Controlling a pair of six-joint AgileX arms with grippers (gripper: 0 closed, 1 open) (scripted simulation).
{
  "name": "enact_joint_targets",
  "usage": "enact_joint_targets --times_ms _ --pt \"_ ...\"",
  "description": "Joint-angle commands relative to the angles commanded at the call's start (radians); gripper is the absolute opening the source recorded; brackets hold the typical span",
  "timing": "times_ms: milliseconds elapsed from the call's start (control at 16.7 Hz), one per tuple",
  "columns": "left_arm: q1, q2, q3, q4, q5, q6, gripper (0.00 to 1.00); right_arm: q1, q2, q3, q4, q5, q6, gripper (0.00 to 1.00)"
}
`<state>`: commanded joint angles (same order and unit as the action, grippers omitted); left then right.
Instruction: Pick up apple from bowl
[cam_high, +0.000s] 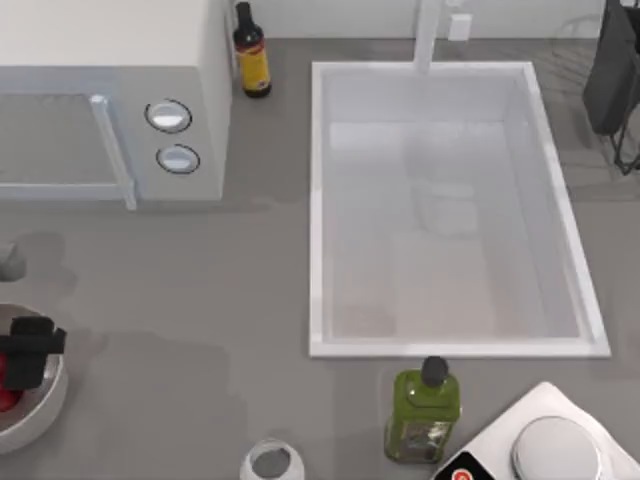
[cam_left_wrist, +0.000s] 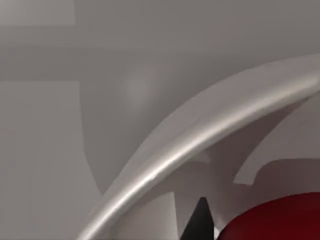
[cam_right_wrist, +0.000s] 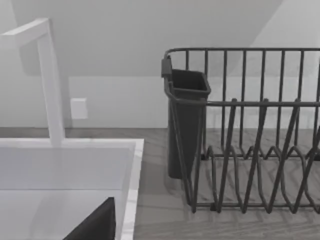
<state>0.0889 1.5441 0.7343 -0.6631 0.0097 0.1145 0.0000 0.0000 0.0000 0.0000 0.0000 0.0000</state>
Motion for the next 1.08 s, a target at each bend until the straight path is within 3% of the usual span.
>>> enact_joint_targets --times_ms 240,720,1080 --pt "-0.002 0.006 0.19 -0.195 0.0 -0.002 0.0 0.0 0.0 0.0 0.0 0.0 0.0 1.0" --pt "-0.011 -0.044 0.78 -0.851 -0.001 -0.012 0.0 0.0 0.0 0.0 0.0 0.0 0.0 1.0" --pt "-0.016 -0.081 0.931 -1.006 -0.002 -0.017 0.0 0.0 0.0 0.0 0.0 0.0 0.0 1.0"
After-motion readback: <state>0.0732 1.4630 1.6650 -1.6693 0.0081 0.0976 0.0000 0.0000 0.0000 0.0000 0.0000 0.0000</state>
